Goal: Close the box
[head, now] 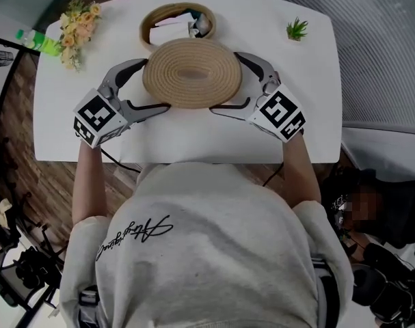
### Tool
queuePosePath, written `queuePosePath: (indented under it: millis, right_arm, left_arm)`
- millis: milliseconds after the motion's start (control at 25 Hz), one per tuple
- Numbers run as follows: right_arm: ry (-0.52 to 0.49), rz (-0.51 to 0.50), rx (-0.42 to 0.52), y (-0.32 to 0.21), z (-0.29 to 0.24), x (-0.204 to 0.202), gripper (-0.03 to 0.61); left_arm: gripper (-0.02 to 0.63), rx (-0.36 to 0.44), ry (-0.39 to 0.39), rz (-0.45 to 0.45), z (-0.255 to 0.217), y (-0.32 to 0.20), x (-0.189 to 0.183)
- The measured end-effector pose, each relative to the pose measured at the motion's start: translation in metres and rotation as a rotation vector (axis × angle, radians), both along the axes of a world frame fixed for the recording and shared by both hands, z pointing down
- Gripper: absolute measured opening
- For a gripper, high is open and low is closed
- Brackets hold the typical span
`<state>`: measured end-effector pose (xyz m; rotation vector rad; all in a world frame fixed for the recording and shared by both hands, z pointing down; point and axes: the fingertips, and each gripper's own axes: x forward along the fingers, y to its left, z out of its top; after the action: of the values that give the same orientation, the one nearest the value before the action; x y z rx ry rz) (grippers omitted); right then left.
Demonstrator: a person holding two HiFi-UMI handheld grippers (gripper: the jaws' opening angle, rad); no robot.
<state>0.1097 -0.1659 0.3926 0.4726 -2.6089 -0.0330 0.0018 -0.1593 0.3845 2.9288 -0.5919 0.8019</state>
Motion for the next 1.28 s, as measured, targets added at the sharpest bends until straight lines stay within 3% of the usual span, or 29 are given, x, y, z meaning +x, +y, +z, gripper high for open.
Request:
queuePosePath:
  millis: [1280]
  right_arm:
    - [0.024, -0.007, -0.006, -0.078, -0.016, -0.035, 0.586]
  left_arm:
    - [0.493, 0.006, 0.058, -0.006, -0.013, -0.077, -0.035]
